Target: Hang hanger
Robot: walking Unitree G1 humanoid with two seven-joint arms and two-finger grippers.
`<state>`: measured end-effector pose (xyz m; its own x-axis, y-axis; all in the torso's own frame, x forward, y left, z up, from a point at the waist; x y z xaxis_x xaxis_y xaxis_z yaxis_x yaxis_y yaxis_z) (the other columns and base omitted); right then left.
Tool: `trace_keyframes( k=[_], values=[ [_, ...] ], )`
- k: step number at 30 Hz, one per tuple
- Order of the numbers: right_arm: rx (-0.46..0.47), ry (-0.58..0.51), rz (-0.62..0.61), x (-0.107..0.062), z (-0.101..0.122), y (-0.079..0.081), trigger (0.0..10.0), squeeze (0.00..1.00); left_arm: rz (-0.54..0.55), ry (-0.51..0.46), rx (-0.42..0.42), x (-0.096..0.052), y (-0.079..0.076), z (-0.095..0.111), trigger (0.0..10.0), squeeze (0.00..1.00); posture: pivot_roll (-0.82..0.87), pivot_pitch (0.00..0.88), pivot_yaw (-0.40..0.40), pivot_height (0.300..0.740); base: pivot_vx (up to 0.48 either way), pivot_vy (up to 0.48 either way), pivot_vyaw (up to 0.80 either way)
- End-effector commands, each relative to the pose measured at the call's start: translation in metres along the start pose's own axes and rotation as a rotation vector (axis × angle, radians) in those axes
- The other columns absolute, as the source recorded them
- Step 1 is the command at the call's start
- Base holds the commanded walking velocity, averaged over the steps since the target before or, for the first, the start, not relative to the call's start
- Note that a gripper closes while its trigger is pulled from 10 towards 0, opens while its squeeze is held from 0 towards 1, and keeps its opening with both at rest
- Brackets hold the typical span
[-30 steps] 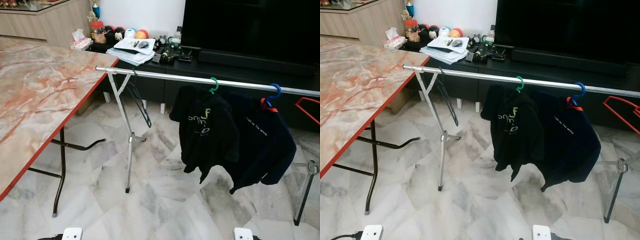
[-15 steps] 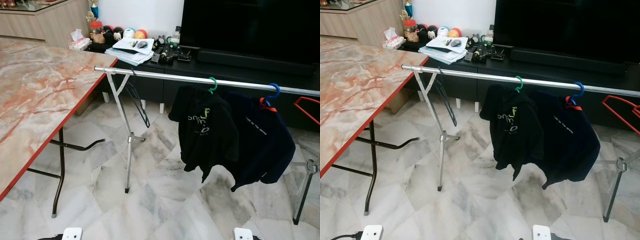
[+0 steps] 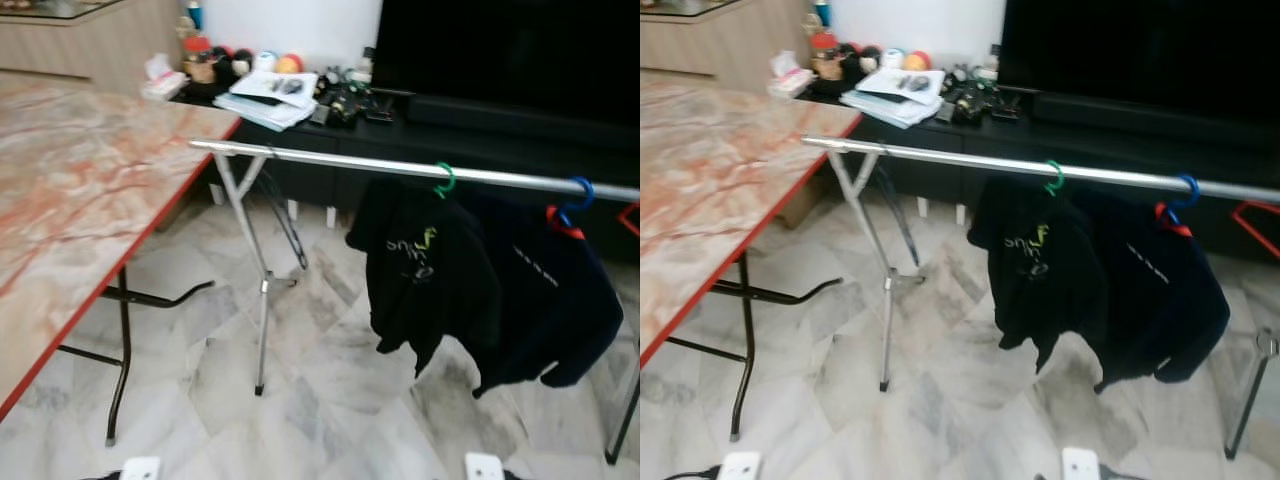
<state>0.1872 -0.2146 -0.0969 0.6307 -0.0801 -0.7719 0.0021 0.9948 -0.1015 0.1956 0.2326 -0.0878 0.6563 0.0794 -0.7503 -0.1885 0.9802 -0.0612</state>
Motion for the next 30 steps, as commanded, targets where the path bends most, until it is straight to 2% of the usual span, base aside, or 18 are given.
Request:
trace_keyframes(
  k=[1, 18, 25, 26, 30],
  values=[
    [0.003, -0.002, 0.013, 0.0, 0.0, 0.006, 10.0, 0.0, 0.034, 0.036, -0.001, -0.005, 0.013, -0.011, 10.0, 0.0, -0.02, 0.085, -0.004, 0.74, 0.296, 0.0, 0.0],
    [-0.01, -0.038, 0.005, 0.001, 0.006, 0.005, 10.0, 0.0, 0.031, 0.039, -0.003, -0.005, 0.011, -0.014, 10.0, 0.0, -0.02, 0.096, -0.008, 0.74, 0.297, 0.0, 0.0],
    [-0.03, -0.191, 0.007, 0.004, 0.04, 0.007, 10.0, 0.0, 0.023, 0.045, 0.006, -0.005, 0.008, -0.015, 10.0, 0.0, -0.02, 0.096, -0.007, 0.74, 0.037, 0.0, 0.0],
    [-0.04, -0.246, 0.009, 0.004, 0.052, 0.007, 10.0, 0.0, 0.023, 0.046, 0.005, -0.005, 0.007, -0.016, 10.0, 0.0, -0.02, 0.094, -0.006, 0.74, 0.0, 0.0, 0.0],
    [-0.042, -0.361, 0.017, 0.002, 0.075, 0.008, 10.0, 0.0, 0.021, 0.047, 0.004, -0.005, 0.007, -0.016, 10.0, 0.0, -0.02, 0.092, -0.004, 0.74, 0.0, 0.0, 0.0]
  ],
)
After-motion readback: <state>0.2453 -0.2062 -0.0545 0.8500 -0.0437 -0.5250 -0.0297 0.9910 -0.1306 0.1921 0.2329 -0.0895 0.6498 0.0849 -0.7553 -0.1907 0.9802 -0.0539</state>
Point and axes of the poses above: a point about 5 cm out from each wrist's last joint towards the gripper, its own x axis pointing out of the wrist towards the gripper, its own z axis along the axis of the wrist's last joint, y = z × x, the point moved 2 cm from there along x, pointing out of the wrist towards the gripper, and after that the axes turned 8 degrees about -x, right-handed, at the moved point
